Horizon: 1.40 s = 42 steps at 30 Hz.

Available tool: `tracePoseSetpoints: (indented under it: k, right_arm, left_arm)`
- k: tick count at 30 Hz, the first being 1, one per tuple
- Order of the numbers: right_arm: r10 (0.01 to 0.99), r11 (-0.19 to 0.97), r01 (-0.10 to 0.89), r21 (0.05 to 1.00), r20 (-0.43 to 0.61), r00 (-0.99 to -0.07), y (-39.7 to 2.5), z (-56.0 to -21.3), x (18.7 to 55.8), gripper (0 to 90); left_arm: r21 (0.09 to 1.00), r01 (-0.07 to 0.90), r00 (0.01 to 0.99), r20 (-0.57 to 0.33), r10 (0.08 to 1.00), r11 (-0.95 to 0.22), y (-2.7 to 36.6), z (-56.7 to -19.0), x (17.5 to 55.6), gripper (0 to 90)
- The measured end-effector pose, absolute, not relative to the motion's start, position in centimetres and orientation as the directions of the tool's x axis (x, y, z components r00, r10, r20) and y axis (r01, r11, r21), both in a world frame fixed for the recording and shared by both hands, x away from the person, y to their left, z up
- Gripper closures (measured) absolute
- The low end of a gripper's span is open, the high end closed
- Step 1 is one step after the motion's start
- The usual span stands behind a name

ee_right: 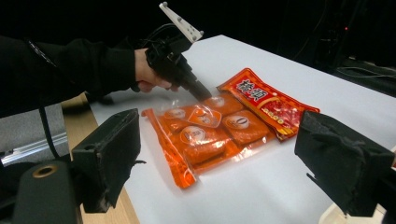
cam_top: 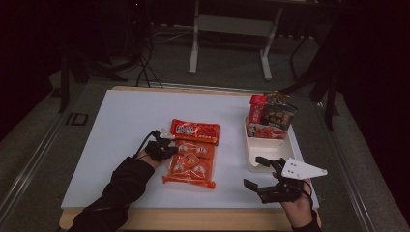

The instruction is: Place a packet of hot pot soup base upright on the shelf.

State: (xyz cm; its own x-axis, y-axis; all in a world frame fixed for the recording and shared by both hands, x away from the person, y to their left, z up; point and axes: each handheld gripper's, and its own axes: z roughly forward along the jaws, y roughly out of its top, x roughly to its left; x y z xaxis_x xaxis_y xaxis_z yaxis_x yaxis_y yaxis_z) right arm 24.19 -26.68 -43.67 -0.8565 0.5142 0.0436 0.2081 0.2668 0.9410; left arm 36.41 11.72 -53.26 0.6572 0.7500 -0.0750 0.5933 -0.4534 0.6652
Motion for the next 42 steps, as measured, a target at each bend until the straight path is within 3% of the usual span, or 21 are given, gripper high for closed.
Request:
tracePoseSetpoints:
  k: [9,22,42]
  right_arm:
    - [0.518,0.259,0.210,0.943,0.048,-0.854,-26.9,-43.6,24.1,14.3]
    - [0.521,0.259,0.209,0.943,0.046,-0.852,-27.0,-43.6,24.1,14.3]
    - [0.520,0.268,0.207,0.941,0.040,-0.853,-26.7,-43.6,24.2,14.3]
  left_arm:
    - [0.671,0.554,0.707,-0.066,0.705,-0.493,8.2,-53.3,36.4,90.0]
    - [0.655,0.563,0.735,-0.117,0.668,-0.505,11.2,-52.6,32.6,89.9]
    - [0.644,0.527,0.790,-0.131,0.599,-0.555,8.0,-53.0,30.5,89.9]
